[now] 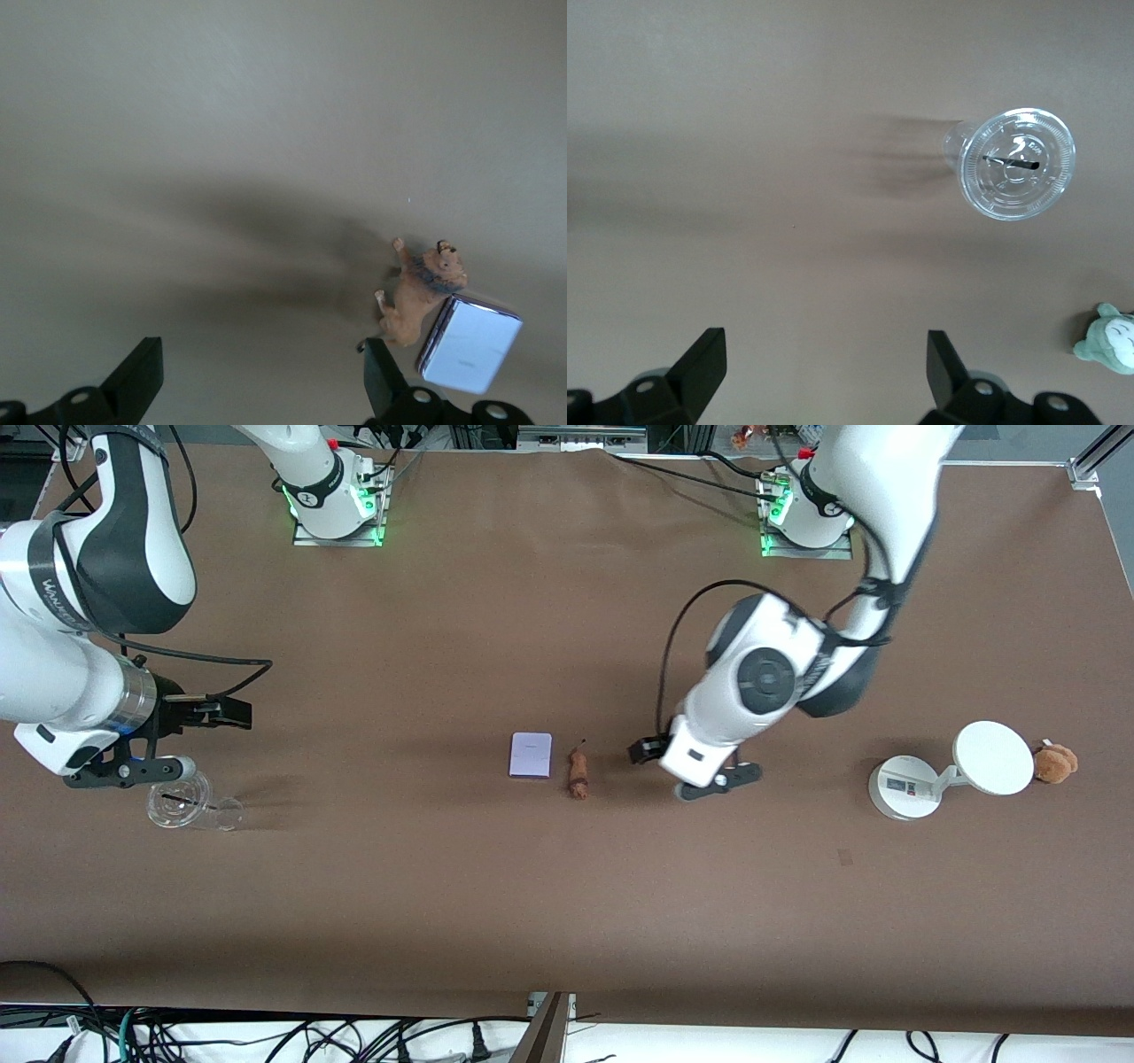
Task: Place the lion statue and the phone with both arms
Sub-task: 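Reach the left gripper to the lion while the right gripper shifts, then lower the left gripper and close it on the brown lion statue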
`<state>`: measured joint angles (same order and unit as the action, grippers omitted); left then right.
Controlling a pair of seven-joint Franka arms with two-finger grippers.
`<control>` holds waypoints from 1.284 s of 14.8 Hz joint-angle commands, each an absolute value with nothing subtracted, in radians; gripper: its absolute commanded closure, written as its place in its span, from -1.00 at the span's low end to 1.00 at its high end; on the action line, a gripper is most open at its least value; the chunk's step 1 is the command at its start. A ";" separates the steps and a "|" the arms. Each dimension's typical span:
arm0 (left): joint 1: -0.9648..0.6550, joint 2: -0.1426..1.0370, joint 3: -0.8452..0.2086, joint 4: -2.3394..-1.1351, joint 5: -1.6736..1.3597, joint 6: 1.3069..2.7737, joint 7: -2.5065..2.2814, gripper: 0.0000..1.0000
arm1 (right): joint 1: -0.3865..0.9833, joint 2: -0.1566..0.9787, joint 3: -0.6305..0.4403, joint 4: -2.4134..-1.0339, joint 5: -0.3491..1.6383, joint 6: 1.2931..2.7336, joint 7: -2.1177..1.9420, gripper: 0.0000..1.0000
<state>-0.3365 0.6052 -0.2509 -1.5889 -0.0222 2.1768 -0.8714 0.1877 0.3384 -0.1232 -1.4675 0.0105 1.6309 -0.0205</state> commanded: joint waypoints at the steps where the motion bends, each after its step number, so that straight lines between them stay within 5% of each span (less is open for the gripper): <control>1: -0.451 0.693 -0.224 -1.481 0.102 2.184 -1.055 -1.00 | 0.178 0.345 -0.120 -1.454 0.008 1.632 -0.025 -1.00; 11: -0.540 0.914 -0.224 -1.195 0.109 2.192 -1.008 -1.00 | 0.170 0.354 -0.120 -1.454 0.008 1.632 -0.026 -1.00; 17: -0.584 0.937 -0.198 -1.192 0.182 2.192 -0.965 -1.00 | 0.170 0.368 -0.121 -1.453 0.008 1.635 -0.026 -1.00; 19: -0.584 0.937 -0.198 -1.193 0.184 2.192 -0.943 -0.86 | 0.172 0.376 -0.120 -1.451 0.009 1.637 -0.025 -1.00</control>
<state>-0.5727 0.9222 -0.2128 -1.2292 0.1613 2.2039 -0.9846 0.1765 0.3588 -0.1237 -1.4675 0.0104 1.6351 -0.0205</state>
